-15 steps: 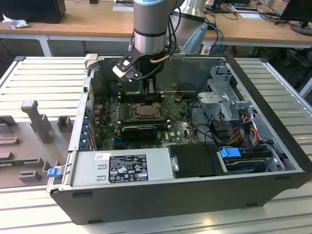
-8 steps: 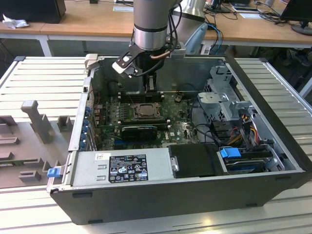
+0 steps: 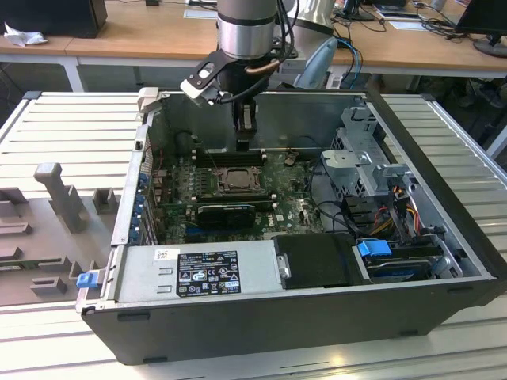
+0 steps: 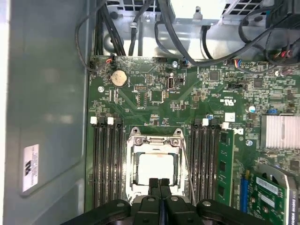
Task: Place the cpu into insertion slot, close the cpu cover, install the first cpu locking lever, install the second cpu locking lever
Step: 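Install the first cpu locking lever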
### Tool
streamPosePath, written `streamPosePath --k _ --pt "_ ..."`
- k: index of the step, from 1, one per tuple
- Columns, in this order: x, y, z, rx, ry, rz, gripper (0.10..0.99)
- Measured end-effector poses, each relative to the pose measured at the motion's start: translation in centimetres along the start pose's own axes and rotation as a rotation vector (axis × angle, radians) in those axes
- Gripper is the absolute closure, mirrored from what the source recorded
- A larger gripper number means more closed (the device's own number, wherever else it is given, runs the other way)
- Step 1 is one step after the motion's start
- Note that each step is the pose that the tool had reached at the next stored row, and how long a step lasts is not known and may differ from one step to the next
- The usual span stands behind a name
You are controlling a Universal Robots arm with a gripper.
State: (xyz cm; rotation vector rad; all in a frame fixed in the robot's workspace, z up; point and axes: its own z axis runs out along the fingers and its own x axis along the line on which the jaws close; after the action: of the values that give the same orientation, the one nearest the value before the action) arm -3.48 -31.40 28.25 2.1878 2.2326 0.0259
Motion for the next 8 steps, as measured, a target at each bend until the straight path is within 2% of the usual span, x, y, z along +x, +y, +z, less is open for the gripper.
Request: streamPosePath --k 3,5,8 --pt "0.0 0.0 -0.1 0.0 0.0005 -0.008 0.98" --pt "0.01 0.0 -0.09 0.0 0.0019 -0.082 0.98" --pt "0.0 0.0 -0.07 0.0 0.0032 -0.14 0.98"
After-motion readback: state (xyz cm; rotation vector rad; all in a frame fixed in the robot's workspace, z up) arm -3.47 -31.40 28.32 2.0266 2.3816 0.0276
